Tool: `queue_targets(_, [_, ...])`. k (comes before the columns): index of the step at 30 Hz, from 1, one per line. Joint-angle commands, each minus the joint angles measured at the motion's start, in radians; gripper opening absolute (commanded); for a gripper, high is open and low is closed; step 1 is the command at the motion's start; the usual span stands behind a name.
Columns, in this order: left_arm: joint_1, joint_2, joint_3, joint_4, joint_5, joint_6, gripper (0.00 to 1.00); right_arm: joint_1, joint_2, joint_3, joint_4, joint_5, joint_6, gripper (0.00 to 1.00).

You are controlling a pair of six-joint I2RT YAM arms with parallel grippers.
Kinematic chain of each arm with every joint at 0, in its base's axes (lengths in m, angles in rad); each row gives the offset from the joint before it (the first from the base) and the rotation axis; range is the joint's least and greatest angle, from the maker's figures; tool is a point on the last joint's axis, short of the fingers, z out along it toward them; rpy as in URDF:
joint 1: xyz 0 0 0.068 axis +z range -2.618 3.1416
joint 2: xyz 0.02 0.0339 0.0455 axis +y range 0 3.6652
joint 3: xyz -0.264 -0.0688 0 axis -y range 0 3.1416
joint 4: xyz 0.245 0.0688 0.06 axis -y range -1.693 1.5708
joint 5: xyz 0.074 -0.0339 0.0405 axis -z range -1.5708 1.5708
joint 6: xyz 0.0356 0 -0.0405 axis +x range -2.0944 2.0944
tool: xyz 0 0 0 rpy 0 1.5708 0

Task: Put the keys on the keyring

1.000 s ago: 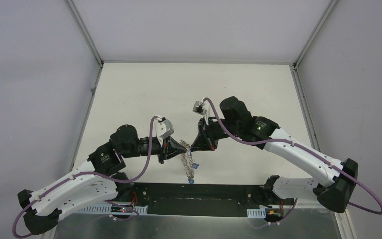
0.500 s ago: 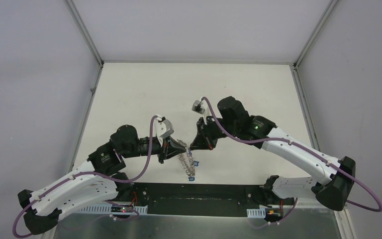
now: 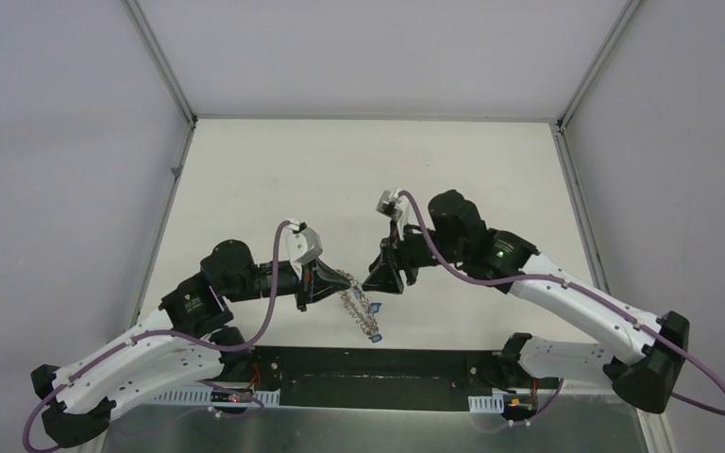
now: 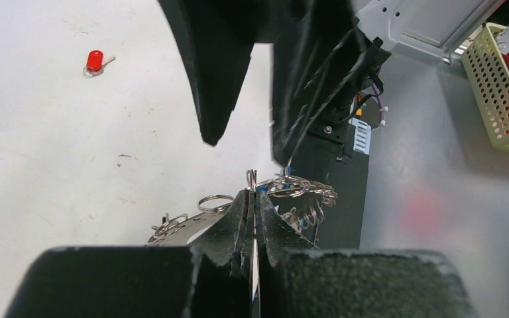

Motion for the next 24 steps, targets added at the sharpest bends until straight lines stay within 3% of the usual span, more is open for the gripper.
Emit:
queue_targets(1, [0.002, -0.016, 0.024, 0.087, 0.002, 0.013, 0.0, -0.001, -0.147, -0.051, 0.169, 0.056, -0.021, 0.6])
queue_targets(3, [0.002, -0.016, 0.026, 0.087, 0.003, 0.017, 0.0, -0.001, -0.202, -0.105, 0.25, 0.063, -0.031, 0.66])
queue_targets(5, [0.002, -0.016, 0.028, 0.089, 0.006, 0.019, 0.0, -0.001, -0.26, -0.155, 0.325, 0.134, 0.001, 0.78])
queue_targets(8, [0.002, -0.014, 0.03, 0.089, 0.012, 0.02, 0.0, -0.001, -0.332, -0.224, 0.419, 0.249, 0.044, 0.85])
queue_targets(13, [0.003, -0.013, 0.028, 0.107, 0.038, 0.021, 0.0, 0.0, -0.398, -0.314, 0.554, 0.124, -0.04, 0.85])
queue_targets(20, [0.002, -0.003, 0.015, 0.177, 0.109, 0.017, 0.0, 0.001, -0.361, -0.384, 0.725, -0.096, -0.095, 0.87])
queue_targets(24, [0.003, 0.005, 0.015, 0.187, 0.115, 0.015, 0.0, 0.001, -0.321, -0.409, 0.813, -0.176, -0.1, 0.75])
